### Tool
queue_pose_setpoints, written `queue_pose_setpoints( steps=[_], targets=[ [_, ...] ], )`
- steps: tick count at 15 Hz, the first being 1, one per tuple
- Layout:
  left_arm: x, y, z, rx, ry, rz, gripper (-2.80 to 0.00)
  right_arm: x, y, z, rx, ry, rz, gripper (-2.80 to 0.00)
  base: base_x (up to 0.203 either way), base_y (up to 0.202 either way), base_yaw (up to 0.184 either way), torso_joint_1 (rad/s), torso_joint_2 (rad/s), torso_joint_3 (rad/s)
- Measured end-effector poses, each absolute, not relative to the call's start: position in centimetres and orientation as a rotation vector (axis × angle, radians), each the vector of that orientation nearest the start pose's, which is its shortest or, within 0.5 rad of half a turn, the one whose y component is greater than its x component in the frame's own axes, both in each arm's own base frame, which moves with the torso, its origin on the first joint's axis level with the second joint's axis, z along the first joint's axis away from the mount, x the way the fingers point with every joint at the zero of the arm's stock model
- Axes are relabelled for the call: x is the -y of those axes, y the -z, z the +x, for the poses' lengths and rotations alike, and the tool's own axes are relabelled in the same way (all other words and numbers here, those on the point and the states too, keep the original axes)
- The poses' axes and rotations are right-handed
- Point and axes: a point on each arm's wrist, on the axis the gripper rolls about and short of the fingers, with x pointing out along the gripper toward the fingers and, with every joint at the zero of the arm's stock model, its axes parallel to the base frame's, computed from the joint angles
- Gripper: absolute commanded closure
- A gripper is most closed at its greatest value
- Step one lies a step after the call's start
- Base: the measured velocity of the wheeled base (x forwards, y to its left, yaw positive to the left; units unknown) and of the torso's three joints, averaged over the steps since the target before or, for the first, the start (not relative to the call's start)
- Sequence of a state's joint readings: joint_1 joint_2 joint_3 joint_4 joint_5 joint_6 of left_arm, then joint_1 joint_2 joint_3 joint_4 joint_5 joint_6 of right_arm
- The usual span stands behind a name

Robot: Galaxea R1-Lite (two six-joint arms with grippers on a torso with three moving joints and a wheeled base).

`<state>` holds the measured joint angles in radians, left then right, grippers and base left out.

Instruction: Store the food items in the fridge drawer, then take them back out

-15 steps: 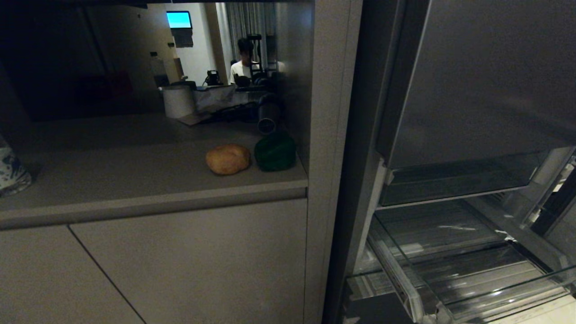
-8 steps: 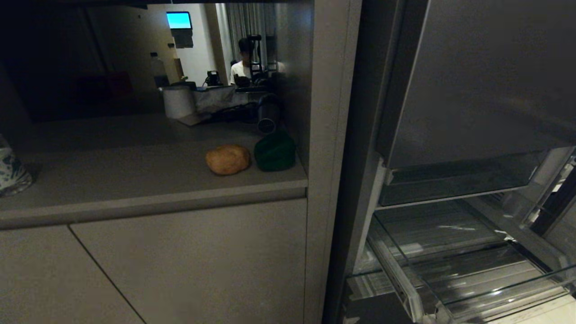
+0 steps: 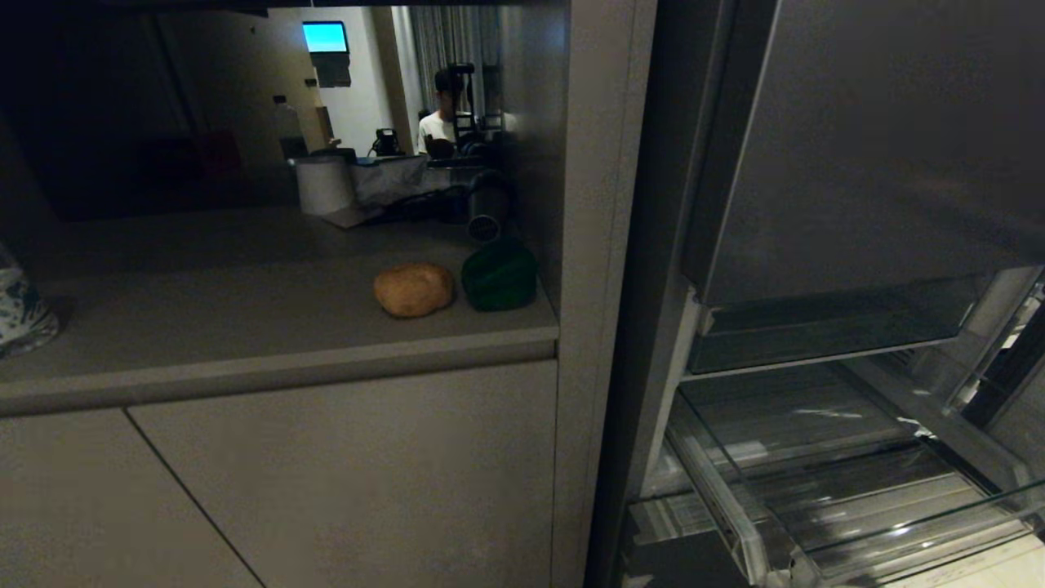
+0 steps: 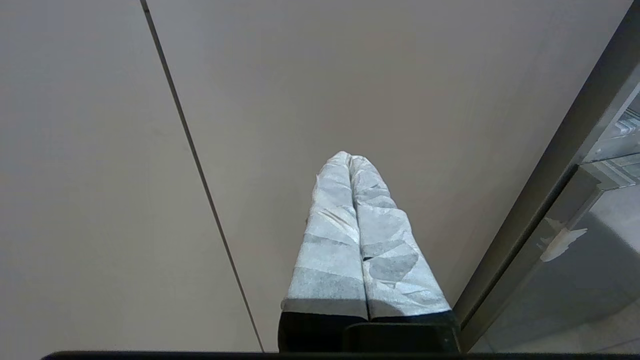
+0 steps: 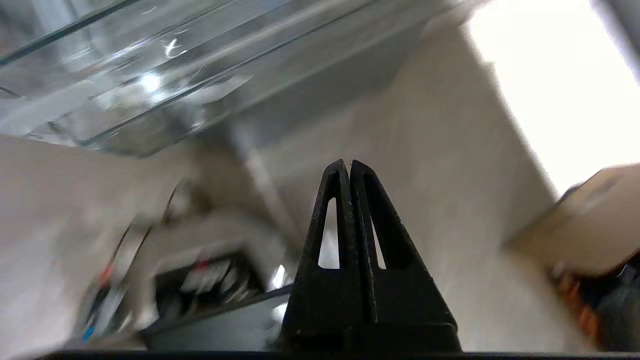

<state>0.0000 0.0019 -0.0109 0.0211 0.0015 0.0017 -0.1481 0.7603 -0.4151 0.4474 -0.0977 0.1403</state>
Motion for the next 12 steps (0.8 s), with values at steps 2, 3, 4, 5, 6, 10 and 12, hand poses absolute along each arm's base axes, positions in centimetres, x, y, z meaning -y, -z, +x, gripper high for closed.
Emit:
queue_pose_setpoints(
  steps=[2,3,4,5,6,10,12],
  targets=[
    [0.0,-7.6,-2.3,-0.012,-0.001,0.002,0.00,1.2,-14.5,7.1,-0.883,0.269,0.189,0.00,0.000,0.000,0.000,0.000,0.00,0.000],
    [0.0,-7.6,-2.3,-0.012,-0.002,0.002,0.00,1.4,-14.3,8.3,-0.922,0.265,0.202,0.00,0.000,0.000,0.000,0.000,0.00,0.000],
    [0.0,-7.6,-2.3,-0.012,-0.001,0.002,0.00,1.5,-14.1,9.4,-0.951,0.262,0.209,0.00,0.000,0.000,0.000,0.000,0.00,0.000],
    [0.0,-7.6,-2.3,-0.012,-0.001,0.002,0.00,1.6,-14.0,10.3,-0.975,0.260,0.212,0.00,0.000,0.000,0.000,0.000,0.00,0.000],
    [0.0,-7.6,-2.3,-0.012,-0.001,0.002,0.00,1.7,-13.8,11.1,-1.002,0.257,0.215,0.00,0.000,0.000,0.000,0.000,0.00,0.000],
    [0.0,-7.6,-2.3,-0.012,-0.001,0.002,0.00,2.1,-13.9,14.4,-1.047,0.183,0.243,0.00,0.000,0.000,0.000,0.000,0.00,0.000],
    [0.0,-7.6,-2.3,-0.012,-0.001,0.002,0.00,2.2,-13.8,15.9,-1.037,0.157,0.218,0.00,0.000,0.000,0.000,0.000,0.00,0.000]
  ],
)
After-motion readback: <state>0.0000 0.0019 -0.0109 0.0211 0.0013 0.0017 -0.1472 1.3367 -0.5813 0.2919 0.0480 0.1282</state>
